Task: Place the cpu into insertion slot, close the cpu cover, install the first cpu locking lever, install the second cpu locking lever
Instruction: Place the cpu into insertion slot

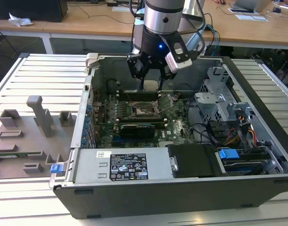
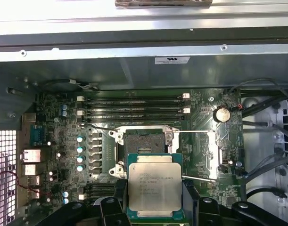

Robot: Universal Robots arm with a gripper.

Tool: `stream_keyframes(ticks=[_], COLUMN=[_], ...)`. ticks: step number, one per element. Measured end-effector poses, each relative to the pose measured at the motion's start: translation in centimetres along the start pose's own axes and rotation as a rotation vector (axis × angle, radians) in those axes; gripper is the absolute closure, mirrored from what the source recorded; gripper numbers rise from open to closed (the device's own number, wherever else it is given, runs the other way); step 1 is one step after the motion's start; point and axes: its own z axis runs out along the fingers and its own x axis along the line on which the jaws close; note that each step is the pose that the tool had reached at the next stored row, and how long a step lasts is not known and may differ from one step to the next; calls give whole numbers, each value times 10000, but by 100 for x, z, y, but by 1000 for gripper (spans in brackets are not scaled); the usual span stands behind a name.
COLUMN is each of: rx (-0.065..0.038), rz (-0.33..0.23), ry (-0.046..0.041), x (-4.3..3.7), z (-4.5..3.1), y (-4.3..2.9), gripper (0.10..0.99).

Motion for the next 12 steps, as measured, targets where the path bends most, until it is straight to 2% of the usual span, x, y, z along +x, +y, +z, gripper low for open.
stream_keyframes(ticks=[12], rx=[8], rz=[0], ry=[0], x=[-1], z=[66], y=[-5], gripper=[541])
